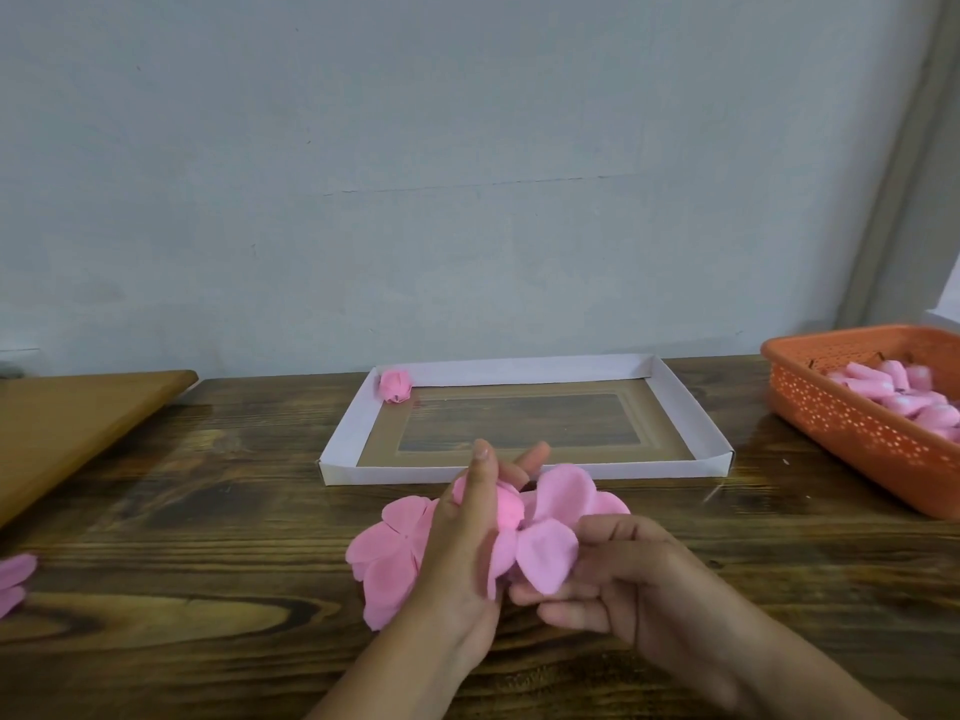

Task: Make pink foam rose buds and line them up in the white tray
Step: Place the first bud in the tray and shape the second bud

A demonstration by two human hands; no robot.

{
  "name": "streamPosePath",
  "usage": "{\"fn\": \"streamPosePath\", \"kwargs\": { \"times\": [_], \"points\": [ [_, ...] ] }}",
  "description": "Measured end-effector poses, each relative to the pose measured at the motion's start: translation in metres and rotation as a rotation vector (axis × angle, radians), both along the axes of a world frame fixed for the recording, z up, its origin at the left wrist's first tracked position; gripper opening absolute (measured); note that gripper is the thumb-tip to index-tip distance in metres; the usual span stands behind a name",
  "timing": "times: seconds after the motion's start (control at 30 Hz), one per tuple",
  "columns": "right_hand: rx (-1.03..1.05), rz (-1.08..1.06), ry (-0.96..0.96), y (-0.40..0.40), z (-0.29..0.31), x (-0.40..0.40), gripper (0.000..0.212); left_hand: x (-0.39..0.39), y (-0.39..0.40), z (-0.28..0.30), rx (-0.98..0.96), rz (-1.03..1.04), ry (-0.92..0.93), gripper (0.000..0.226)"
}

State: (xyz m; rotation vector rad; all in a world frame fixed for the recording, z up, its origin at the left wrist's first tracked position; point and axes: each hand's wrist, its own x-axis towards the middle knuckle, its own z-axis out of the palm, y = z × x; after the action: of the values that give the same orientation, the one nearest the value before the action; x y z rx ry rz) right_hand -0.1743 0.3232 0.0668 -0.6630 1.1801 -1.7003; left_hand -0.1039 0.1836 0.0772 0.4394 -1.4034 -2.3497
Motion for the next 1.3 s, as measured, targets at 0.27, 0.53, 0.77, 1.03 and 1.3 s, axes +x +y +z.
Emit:
{"fn": "streamPosePath", "kwargs": {
  "times": [0.27, 0.53, 0.77, 1.03, 1.3],
  "points": [
    [0.054, -0.075, 0.051, 0.000, 0.002, 0.004, 0.031, 0.001, 0.001, 0.000, 0.085, -0.063, -0.010, 0.044],
    [0.035, -0.298, 0.524, -0.005, -0.003, 0.009, 0.029, -0.001, 0.002, -0.004, 0.084, -0.082, 0.054, 0.040],
    [-0.072, -0.346, 0.810, -0.009, -0.006, 0.009, 0.021, -0.005, 0.002, -0.013, -0.015, -0.076, 0.104, 0.049],
    [0.027, -0.438, 0.747, -0.009, -0.013, 0.001, 0.013, -0.007, 0.005, -0.014, -0.171, -0.074, 0.119, 0.048],
    [0.037, -0.389, 0.649, -0.008, -0.010, 0.012, 0.022, -0.006, 0.001, -0.019, -0.309, -0.050, 0.074, 0.048]
  ]
}}
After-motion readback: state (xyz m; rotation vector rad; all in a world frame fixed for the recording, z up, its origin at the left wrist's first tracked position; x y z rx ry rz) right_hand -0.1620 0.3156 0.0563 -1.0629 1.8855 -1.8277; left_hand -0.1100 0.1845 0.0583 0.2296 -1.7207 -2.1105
